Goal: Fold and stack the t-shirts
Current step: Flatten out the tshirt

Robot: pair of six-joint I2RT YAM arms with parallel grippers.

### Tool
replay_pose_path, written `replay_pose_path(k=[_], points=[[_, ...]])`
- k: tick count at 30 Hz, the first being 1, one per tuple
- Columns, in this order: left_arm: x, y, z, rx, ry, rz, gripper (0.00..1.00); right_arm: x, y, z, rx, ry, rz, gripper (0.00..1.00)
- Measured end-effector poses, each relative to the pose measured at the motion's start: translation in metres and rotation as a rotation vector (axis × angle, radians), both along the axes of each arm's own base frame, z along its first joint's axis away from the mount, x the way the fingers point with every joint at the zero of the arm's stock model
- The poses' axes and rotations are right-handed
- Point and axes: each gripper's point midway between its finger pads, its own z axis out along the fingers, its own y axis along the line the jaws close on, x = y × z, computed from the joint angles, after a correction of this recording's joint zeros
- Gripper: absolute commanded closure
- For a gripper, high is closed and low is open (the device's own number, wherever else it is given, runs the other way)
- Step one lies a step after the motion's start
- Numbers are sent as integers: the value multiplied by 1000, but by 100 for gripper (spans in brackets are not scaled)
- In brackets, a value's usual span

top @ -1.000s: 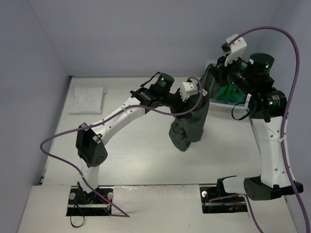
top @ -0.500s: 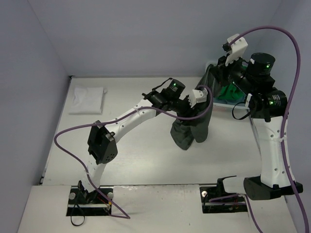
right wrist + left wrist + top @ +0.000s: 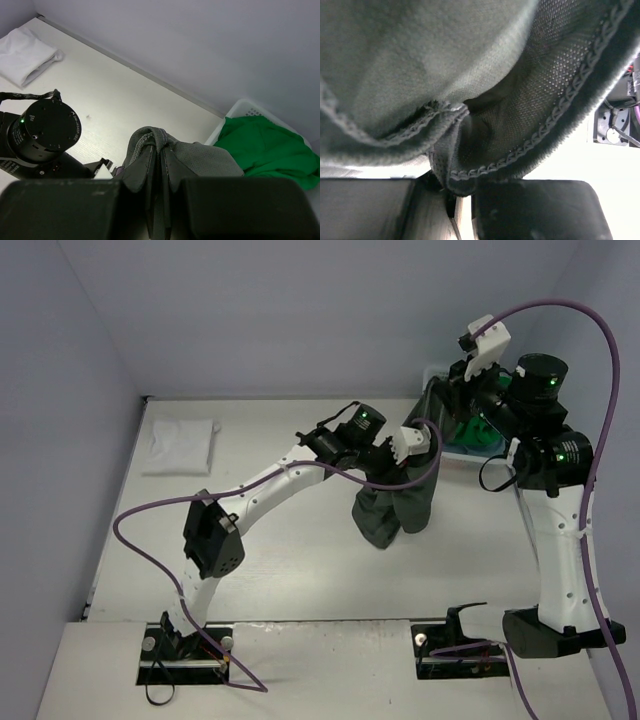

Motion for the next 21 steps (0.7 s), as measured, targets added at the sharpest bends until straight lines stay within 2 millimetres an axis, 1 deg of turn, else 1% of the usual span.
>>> replay_pose_path(k=[3, 4, 6, 8, 11, 15, 16, 18, 19, 21], points=[[4, 6, 1, 10, -17, 16, 100, 1, -1, -5, -13, 5, -3, 100], [5, 11, 1, 17, -24, 24, 100, 2, -2, -7, -19, 9, -8, 100], [8, 23, 6, 24, -34, 43, 100, 4, -5, -12, -30, 17, -21, 100], [16, 40, 17, 14, -49, 79, 100, 6, -8, -17, -41, 25, -38, 100], [37, 78, 40, -17, -78, 163, 100, 10, -14, -26, -63, 39, -68, 100], [71, 148, 81, -80, -137, 321, 100, 9, -17, -36, -78, 58, -83, 100], [75, 162, 90, -94, -152, 354, 100, 8, -17, -37, -78, 60, -83, 100], [81, 189, 110, -124, -184, 416, 100, 4, -17, -40, -77, 64, -79, 100], [80, 198, 121, -143, -199, 435, 100, 2, -16, -41, -74, 64, -71, 100], [73, 209, 142, -183, -229, 449, 100, -4, -13, -43, -67, 68, -50, 100]])
